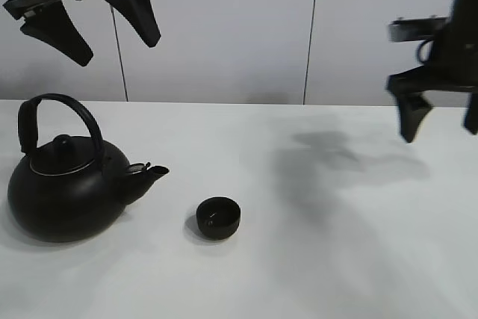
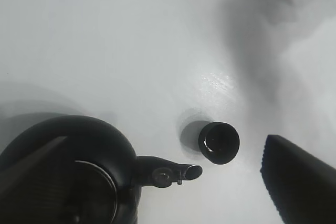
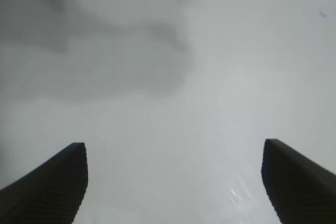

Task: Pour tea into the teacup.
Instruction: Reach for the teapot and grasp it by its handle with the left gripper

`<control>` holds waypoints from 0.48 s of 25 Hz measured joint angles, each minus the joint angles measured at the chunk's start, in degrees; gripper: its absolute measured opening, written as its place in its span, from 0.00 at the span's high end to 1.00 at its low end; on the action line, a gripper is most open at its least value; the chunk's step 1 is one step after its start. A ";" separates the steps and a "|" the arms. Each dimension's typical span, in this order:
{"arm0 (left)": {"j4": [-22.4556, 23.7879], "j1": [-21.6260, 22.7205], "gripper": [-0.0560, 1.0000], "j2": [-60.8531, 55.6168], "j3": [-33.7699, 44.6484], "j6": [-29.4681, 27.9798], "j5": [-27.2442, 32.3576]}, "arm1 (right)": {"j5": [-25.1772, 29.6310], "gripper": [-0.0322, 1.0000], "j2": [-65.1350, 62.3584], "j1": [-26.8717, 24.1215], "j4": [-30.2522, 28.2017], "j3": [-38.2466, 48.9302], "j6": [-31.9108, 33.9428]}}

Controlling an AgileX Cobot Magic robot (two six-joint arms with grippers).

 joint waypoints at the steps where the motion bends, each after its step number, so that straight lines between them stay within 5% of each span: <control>1: 0.00 0.00 0.29 0.00 0.00 0.00 0.00 | 2.23 0.37 -1.50 -3.26 0.62 0.00 -0.15; 6: 0.00 0.00 0.29 0.00 0.00 0.00 0.00 | 12.99 0.38 -13.18 -14.00 3.93 0.21 -0.34; 12: 0.00 0.00 0.29 0.00 0.00 0.00 0.00 | 15.72 0.41 -37.67 -15.45 8.76 6.05 -1.01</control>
